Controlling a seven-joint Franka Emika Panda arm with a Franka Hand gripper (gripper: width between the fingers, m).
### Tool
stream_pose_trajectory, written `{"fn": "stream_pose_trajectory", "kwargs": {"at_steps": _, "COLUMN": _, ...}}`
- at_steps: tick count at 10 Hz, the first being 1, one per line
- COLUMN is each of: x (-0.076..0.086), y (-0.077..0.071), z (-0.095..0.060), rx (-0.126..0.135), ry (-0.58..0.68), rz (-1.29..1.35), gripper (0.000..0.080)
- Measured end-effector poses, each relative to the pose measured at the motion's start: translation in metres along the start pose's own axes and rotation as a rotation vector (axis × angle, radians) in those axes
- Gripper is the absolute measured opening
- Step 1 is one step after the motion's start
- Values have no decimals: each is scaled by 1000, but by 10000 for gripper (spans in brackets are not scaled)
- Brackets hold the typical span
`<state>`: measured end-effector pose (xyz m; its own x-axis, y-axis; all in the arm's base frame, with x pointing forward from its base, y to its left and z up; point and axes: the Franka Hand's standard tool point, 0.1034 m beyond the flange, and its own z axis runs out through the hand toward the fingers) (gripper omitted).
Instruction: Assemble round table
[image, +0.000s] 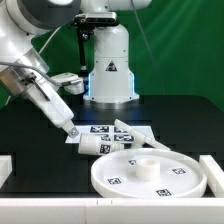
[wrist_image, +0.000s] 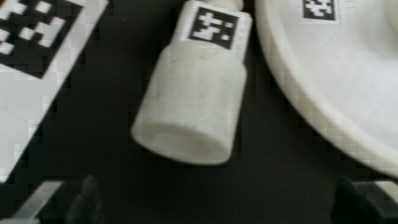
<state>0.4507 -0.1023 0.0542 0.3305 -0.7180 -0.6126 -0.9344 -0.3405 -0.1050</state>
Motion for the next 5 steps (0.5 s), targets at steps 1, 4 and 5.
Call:
{"fn": "stream_pose_trajectory", "kwargs": {"at_steps": 1, "x": 3, "y": 5, "z": -1, "rx": -7, "ry": -82, "rz": 16, "gripper": 649}}
{"fn": "stream_pose_trajectory", "kwargs": {"at_steps": 4, "x": 3, "y": 15, "z": 18, "rx": -9, "ry": -264, "rz": 78, "gripper": 649}}
{"fn": "stream_pose_trajectory", "kwargs": {"at_steps": 5, "x": 4, "y": 20, "z": 24, "rx": -10, "ry": -337, "rz": 103, "gripper": 649}}
